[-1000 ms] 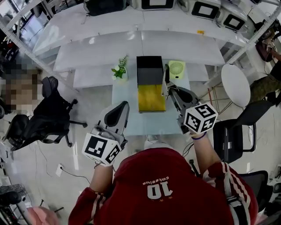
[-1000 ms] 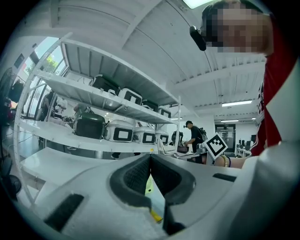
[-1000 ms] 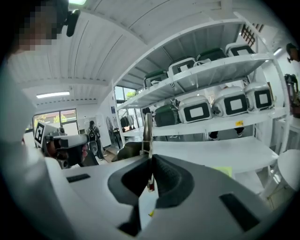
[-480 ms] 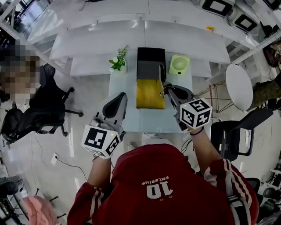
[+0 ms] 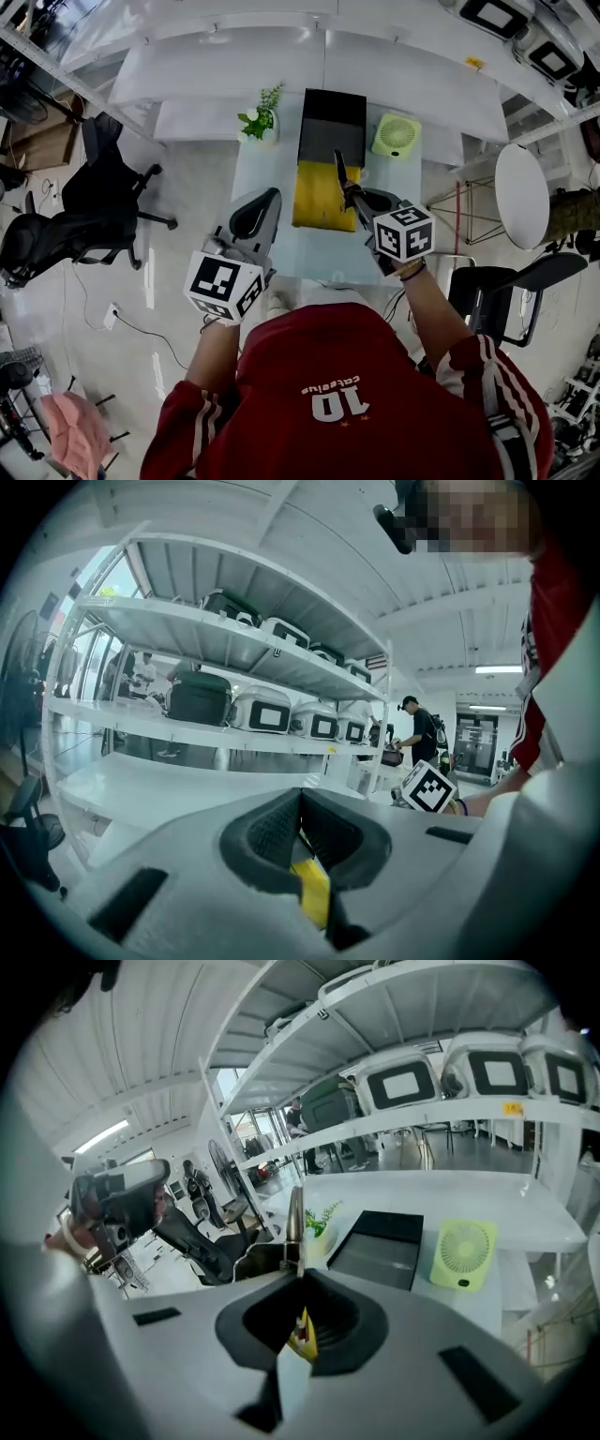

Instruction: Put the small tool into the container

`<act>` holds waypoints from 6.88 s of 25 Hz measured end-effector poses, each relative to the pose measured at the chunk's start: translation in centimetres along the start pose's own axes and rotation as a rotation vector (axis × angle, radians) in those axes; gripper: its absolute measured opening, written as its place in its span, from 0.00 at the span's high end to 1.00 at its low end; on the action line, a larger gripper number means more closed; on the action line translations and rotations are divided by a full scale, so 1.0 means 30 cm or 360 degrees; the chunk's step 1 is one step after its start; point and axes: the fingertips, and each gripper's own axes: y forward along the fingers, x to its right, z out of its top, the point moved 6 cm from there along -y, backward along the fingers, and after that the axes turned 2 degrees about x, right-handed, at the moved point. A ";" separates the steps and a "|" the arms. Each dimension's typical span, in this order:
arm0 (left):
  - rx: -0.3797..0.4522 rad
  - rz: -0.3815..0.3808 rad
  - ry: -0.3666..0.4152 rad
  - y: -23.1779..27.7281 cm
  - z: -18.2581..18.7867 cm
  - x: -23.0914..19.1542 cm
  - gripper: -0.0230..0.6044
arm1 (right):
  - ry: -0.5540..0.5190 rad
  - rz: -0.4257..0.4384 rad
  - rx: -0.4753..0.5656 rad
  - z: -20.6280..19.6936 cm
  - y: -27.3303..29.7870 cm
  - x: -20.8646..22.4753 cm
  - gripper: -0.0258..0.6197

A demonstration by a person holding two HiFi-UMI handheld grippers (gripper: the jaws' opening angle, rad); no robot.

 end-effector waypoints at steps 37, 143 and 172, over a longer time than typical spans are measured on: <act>-0.0173 0.0263 -0.0148 0.087 -0.189 -0.076 0.96 | 0.0079 0.0210 -0.0573 -0.395 0.490 0.221 0.95; 0.0441 -0.0348 0.0280 -0.753 0.427 0.086 0.96 | -0.0306 -0.0250 0.0955 0.258 -0.726 -0.896 0.88; 0.0625 -0.0222 0.0168 -0.878 0.480 0.026 0.96 | -0.0355 -0.0604 0.1254 0.236 -0.905 -0.948 0.93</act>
